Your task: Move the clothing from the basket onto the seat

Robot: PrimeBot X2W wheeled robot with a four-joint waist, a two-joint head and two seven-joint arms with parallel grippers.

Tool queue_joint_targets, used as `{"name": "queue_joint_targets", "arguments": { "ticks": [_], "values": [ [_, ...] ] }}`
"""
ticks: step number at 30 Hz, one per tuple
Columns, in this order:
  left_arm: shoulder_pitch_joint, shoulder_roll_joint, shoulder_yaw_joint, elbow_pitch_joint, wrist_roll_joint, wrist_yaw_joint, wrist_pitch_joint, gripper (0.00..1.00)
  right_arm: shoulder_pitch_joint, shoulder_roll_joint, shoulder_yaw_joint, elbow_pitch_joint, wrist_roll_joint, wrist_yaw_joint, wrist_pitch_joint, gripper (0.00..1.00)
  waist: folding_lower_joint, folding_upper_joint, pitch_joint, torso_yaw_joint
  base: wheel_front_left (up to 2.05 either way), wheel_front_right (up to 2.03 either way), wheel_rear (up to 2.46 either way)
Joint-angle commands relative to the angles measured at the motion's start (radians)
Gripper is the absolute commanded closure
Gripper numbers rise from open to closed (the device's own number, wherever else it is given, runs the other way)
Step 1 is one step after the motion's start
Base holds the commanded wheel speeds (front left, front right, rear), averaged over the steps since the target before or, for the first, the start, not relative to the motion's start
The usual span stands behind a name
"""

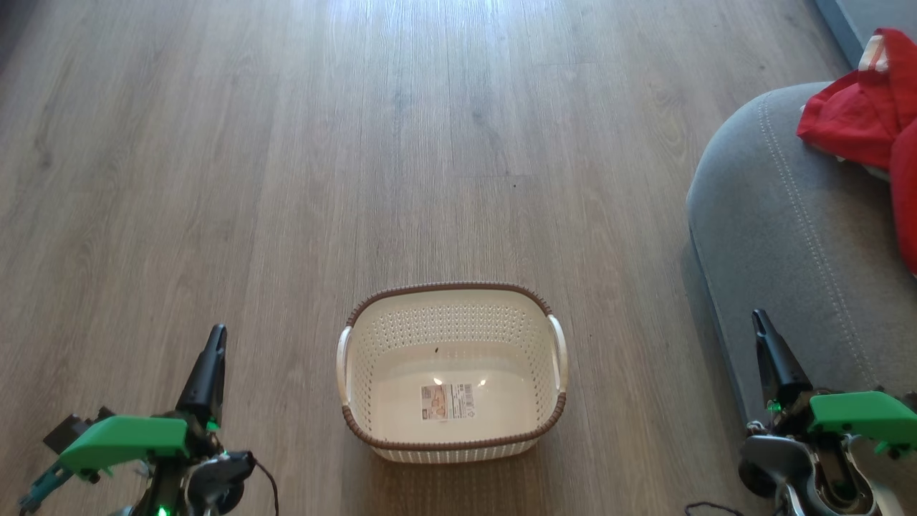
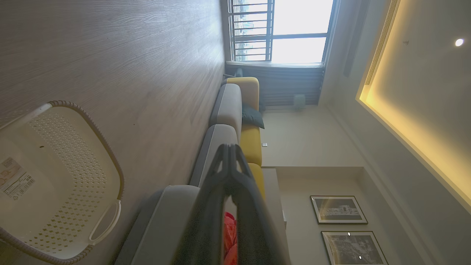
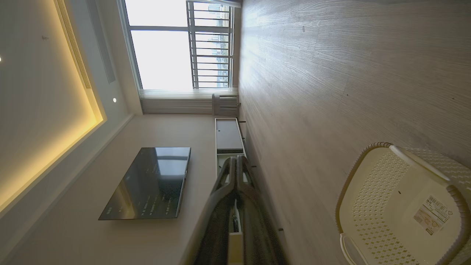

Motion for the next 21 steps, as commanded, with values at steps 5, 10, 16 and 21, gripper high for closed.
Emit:
{"name": "queue_joint_targets", "arguments": {
  "ticks": [5,10,16,21],
  "values": [
    [-0.047,0.007,0.034,-0.033,-0.006,-0.009,0.008,1.00,-0.054,-0.009,0.017,-0.039,0.006,0.000,0.006,1.00,0.0000,0.0000,0.000,0.000,0.00,0.00,0.00],
    [-0.047,0.007,0.034,-0.033,-0.006,-0.009,0.007,1.00,-0.054,-0.009,0.017,-0.039,0.006,0.000,0.006,1.00,0.0000,0.0000,0.000,0.000,0.00,0.00,0.00],
    [-0.047,0.007,0.034,-0.033,-0.006,-0.009,0.007,1.00,-0.054,-0.009,0.017,-0.039,0.006,0.000,0.006,1.00,0.0000,0.0000,0.000,0.000,0.00,0.00,0.00],
    [-0.047,0.007,0.034,-0.033,-0.006,-0.009,0.007,1.00,-0.054,-0.009,0.017,-0.039,0.006,0.000,0.006,1.00,0.0000,0.0000,0.000,0.000,0.00,0.00,0.00]
  ]
}}
